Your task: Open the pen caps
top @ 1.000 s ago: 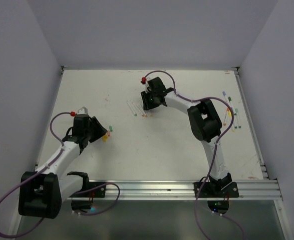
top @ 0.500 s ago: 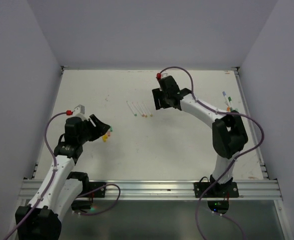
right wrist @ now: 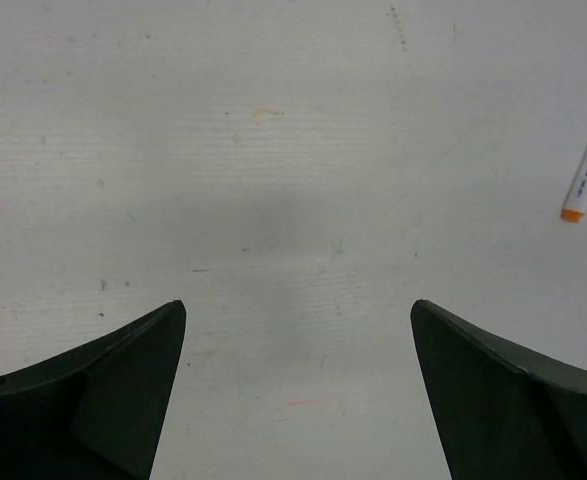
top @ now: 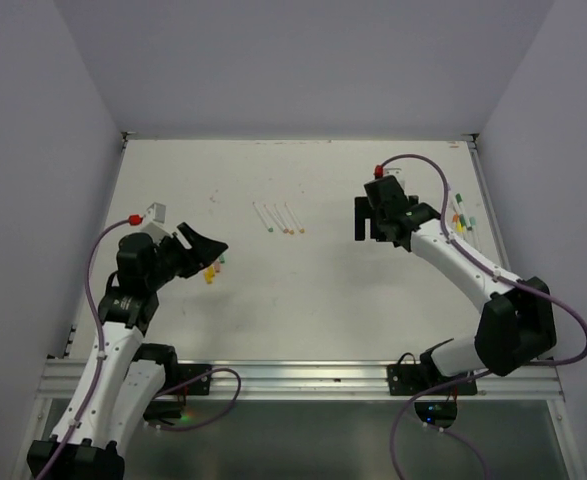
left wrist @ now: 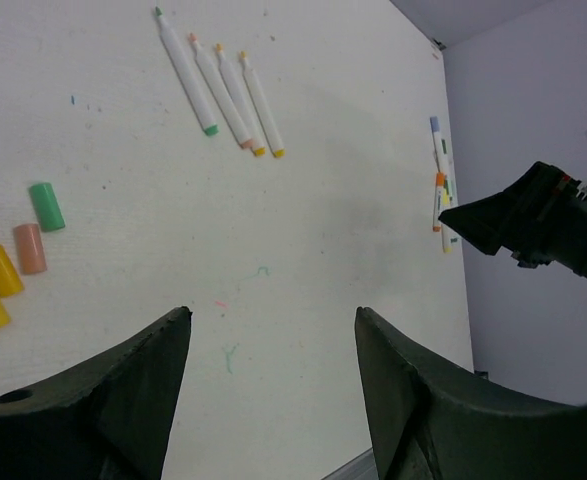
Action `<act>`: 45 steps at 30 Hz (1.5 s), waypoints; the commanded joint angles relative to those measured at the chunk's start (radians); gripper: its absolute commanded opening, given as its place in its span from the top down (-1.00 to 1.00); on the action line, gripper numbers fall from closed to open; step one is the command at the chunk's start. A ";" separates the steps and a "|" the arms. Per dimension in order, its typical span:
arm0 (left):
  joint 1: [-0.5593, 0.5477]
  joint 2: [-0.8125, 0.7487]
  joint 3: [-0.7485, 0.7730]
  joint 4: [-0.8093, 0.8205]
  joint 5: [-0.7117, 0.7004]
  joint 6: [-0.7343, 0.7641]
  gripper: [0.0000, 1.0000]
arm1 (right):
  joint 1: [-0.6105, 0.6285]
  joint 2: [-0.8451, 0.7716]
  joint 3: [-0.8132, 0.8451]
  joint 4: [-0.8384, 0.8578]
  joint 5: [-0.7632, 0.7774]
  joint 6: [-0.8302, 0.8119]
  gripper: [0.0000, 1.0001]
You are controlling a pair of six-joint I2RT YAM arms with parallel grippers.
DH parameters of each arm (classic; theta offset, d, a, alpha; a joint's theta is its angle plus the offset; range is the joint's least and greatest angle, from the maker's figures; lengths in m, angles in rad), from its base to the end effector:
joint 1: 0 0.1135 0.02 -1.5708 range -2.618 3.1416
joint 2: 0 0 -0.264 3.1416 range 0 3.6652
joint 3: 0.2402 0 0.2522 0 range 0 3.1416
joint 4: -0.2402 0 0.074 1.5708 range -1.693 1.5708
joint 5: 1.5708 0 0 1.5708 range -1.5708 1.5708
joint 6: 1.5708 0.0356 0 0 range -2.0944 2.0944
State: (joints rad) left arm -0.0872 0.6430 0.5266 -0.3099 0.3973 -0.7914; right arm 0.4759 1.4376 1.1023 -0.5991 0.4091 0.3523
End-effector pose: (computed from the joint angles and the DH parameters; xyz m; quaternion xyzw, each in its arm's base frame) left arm 0.1545 -0.0273 0.2588 -0.1839 0.8104 -0.3759 0.4099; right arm 0.2726 0.1246 0.2654 0.0060 0.9321 -0.0534 0.3581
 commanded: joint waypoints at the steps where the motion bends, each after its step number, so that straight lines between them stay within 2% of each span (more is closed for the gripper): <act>1: 0.004 0.052 0.091 -0.015 0.051 -0.005 -0.39 | -0.063 -0.075 -0.018 -0.027 -0.021 0.031 -0.97; 8: 0.004 0.156 0.110 0.044 0.064 0.021 -0.40 | -0.236 -0.086 -0.070 0.025 -0.153 0.063 -0.93; 12: 0.004 0.222 0.090 0.136 0.127 0.023 -0.40 | -0.305 -0.074 -0.107 0.050 -0.090 0.041 -0.93; 16: 0.004 0.265 0.018 0.334 0.156 -0.002 -0.41 | -0.384 0.012 -0.062 0.064 -0.024 0.005 -0.93; 22: 0.004 0.372 -0.016 0.388 0.173 0.026 -0.41 | -0.514 0.168 -0.030 0.137 -0.029 0.024 -0.92; 31: 0.004 0.422 -0.016 0.471 0.156 0.021 -0.42 | -0.586 0.404 0.149 0.160 -0.030 0.001 -0.87; 39: 0.004 0.472 -0.014 0.543 0.155 0.017 -0.43 | -0.654 0.475 0.215 0.160 -0.122 0.005 -0.84; 45: 0.004 0.546 -0.020 0.568 0.192 0.015 -0.43 | -0.669 0.486 0.191 0.182 -0.165 0.007 -0.81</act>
State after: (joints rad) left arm -0.0872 1.1629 0.4957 0.1928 0.5522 -0.7826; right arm -0.1921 1.9213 1.2819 -0.4458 0.2836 0.3584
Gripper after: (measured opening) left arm 0.711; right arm 0.910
